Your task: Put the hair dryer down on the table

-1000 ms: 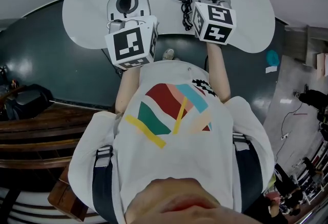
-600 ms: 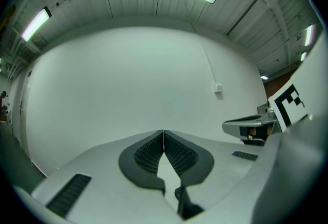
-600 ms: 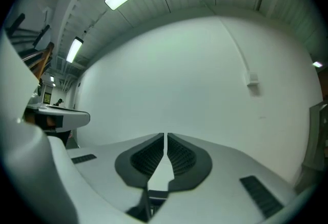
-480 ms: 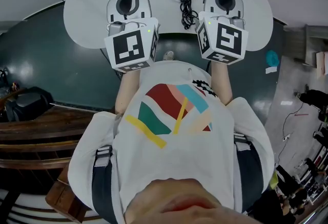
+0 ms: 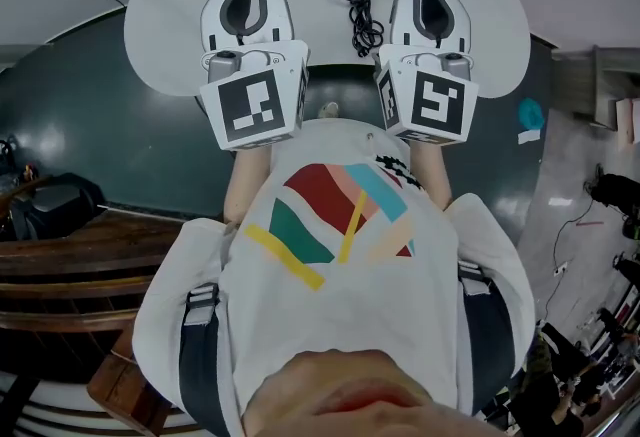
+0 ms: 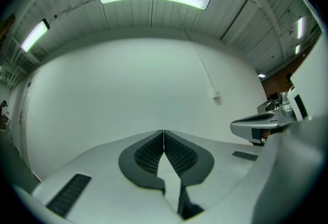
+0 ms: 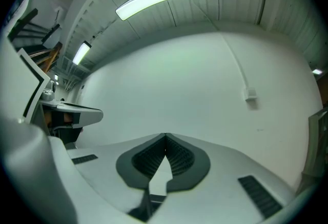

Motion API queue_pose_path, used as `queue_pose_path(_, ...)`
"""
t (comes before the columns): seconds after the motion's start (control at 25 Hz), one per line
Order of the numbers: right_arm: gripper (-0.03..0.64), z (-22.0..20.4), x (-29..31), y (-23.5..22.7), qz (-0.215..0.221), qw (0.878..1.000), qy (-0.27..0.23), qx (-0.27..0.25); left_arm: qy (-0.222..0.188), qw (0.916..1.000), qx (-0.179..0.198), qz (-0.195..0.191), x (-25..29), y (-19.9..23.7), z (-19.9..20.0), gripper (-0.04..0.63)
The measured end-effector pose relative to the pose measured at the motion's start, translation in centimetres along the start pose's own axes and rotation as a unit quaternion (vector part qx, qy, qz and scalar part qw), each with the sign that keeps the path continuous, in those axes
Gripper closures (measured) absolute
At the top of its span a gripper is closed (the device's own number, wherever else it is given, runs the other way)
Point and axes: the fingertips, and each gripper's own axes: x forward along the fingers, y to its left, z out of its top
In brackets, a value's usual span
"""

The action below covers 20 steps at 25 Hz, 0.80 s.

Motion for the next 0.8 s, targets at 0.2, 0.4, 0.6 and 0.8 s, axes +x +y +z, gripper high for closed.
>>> queue_pose_path(0.2,0.606,-0.66,0.07,-0.30,0.003,1.000,0.009,0.003,0.000,1.0000,0.001,0.002,-0.03,-0.27,0.07,0.580)
queue_pose_path(0.4,0.606,-0.93,0.11,-0.41,0.003,1.000,0.009,0.006,0.002,1.0000,-0.002,0.003,-0.11,-0.19,-0.10,0.579)
queue_pose_path(0.6,0.606,-0.72,-0.19,-0.52,0.004,1.000,0.005,0.006,0.000,1.0000,-0.001,0.004,-0.34,-0.42,-0.03,0.579)
queue_pose_path(0.8,0.606,-0.33,-0.38,-0.64,0.003,1.000,0.003,0.006,-0.006,1.0000,-0.003,0.007,-0.53,-0.47,0.32,0.580)
